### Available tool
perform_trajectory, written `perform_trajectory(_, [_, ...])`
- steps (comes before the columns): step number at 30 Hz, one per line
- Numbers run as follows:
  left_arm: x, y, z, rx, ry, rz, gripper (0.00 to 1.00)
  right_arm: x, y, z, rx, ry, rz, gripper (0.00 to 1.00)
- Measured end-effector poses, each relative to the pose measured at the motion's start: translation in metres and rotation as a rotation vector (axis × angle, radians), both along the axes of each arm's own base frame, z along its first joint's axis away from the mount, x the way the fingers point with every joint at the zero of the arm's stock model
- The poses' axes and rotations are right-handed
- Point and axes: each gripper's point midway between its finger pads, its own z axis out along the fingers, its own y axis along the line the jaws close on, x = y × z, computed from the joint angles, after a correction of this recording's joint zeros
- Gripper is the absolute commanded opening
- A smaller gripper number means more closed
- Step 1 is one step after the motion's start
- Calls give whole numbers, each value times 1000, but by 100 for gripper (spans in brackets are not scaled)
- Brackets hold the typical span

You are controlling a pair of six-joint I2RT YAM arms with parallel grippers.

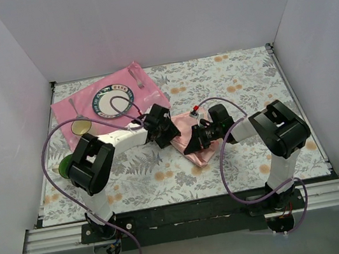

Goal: Fold the napkin, place the utensils inside, and roll it up
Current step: Roll the napkin with the utensil

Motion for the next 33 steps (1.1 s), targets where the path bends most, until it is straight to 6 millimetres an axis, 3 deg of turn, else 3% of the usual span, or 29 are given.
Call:
perform_trajectory(1, [1, 0, -3, 11, 9, 7, 24, 0, 0, 0, -2, 2, -1, 1])
perform_trajectory(5, [3, 1, -11, 31, 39, 26, 1, 1, -4, -1, -27, 6, -24, 5])
perform_trajectory(10, [3, -5, -9, 15, 36, 32, 0, 1, -10, 1, -92, -24, -48, 13])
perform_trajectory(13, [1, -8, -9, 9, 40, 22, 0, 1, -15, 3, -151, -66, -55, 26])
perform_trajectory(17, [0, -9, -9, 7, 40, 9, 0, 2, -20, 14, -249, -166, -45, 52])
perform_trajectory(23, [-1, -6, -10, 19, 37, -12, 0, 17, -25, 63, -354, -412, -54, 78])
perform_trajectory(24, [-1, -6, -10, 21, 36, -15, 0, 20, -24, 73, -363, -450, -58, 84])
perform_trajectory(25, [-1, -6, -10, 22, 34, -17, 0, 22, -24, 81, -370, -484, -62, 98])
perform_trajectory(29, [-1, -6, -10, 24, 30, -26, 0, 28, -32, 107, -446, -603, -94, 99])
perform_trajectory(33, [-1, -6, -10, 22, 26, -32, 0, 32, -53, 139, -485, -729, -186, 99])
